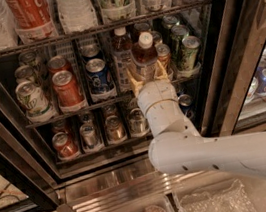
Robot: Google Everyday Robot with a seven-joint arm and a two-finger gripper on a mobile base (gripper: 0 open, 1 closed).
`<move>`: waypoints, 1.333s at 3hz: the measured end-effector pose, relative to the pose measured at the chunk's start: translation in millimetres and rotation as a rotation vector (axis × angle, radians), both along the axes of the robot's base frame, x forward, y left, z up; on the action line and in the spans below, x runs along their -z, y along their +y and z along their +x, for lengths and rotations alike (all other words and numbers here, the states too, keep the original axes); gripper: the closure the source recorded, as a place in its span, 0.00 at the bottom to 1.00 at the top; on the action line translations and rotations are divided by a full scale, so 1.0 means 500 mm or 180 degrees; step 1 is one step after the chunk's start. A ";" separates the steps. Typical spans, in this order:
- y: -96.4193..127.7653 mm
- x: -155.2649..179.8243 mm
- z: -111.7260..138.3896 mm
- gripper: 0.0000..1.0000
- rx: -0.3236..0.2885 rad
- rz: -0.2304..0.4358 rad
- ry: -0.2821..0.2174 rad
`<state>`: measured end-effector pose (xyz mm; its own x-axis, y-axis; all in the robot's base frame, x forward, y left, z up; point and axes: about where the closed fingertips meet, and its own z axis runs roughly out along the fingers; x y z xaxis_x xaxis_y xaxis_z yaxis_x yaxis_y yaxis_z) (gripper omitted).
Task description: Pick blue plastic bottle from middle shelf of fridge
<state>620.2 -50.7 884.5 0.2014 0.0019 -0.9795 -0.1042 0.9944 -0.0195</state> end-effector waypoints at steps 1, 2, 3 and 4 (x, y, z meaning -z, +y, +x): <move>-0.017 -0.014 -0.012 1.00 -0.0117 -0.0011 -0.0017; -0.018 -0.008 -0.012 1.00 -0.0116 -0.0011 -0.0018; -0.045 -0.007 -0.017 1.00 -0.0082 -0.0030 -0.0056; -0.043 -0.013 -0.020 1.00 -0.0114 -0.0034 -0.0080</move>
Offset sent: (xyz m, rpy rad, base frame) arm -0.1181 0.0489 0.0390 0.1493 0.1253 0.9207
